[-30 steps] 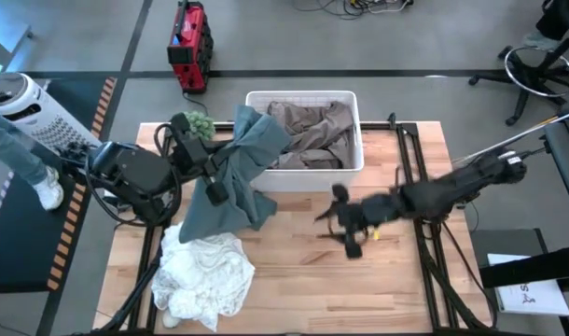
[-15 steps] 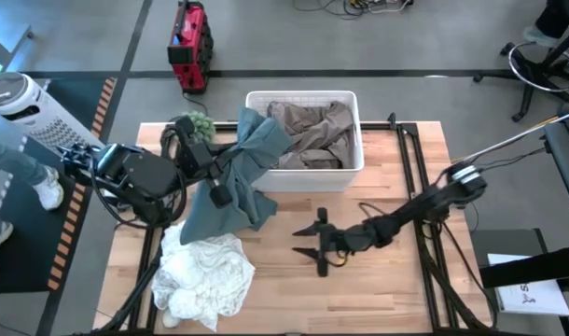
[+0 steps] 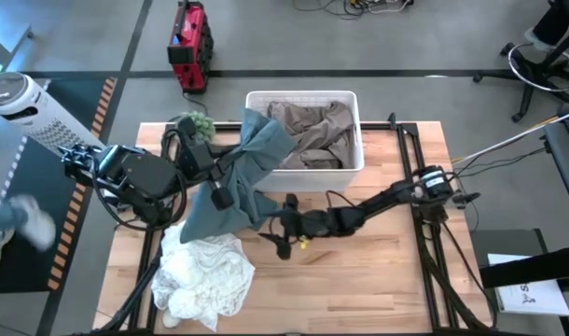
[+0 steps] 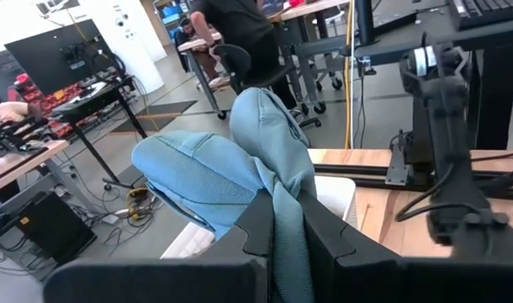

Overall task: Sort clothes
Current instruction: Put the blue pants into the white bin

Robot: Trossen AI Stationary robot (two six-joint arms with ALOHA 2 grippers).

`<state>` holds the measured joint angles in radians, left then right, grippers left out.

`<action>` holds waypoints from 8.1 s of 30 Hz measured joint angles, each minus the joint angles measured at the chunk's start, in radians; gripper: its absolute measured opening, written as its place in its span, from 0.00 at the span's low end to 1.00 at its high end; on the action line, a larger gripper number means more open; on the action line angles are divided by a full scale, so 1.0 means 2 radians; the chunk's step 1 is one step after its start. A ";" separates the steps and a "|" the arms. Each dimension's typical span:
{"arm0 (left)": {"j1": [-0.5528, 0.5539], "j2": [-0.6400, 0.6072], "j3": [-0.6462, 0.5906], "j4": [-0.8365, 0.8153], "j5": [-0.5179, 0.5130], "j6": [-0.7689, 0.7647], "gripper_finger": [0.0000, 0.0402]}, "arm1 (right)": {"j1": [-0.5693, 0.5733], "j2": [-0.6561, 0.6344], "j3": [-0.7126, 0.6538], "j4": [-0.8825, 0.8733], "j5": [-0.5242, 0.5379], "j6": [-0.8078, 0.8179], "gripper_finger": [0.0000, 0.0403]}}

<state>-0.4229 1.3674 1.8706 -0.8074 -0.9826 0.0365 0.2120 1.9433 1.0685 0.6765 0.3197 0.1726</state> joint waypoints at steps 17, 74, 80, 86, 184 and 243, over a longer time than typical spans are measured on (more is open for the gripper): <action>-0.004 -0.001 0.000 0.003 0.000 0.004 0.03 | -0.031 0.150 0.221 -0.086 -0.014 -0.043 0.56; 0.209 0.010 -0.001 0.131 0.186 0.127 0.03 | -0.129 -0.219 0.482 -0.323 0.207 -0.541 0.00; 0.278 0.026 -0.001 0.152 0.255 0.139 0.03 | -0.181 -0.175 0.566 -0.322 0.160 -0.550 0.00; 0.340 0.041 -0.001 0.154 0.301 0.139 0.03 | -0.237 -0.121 0.643 -0.323 0.129 -0.551 0.00; 0.252 -0.286 -0.437 0.269 0.403 0.069 0.35 | -0.399 0.032 0.354 -0.822 -0.274 -0.270 0.00; 0.251 -0.275 -0.444 0.220 0.404 0.078 0.21 | -0.319 -0.118 0.347 -0.776 -0.173 -0.269 0.30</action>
<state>0.0784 0.8169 0.9829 -0.3679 -0.1738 0.1925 -0.4255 1.7065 1.7634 -0.8761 -0.0256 -0.3659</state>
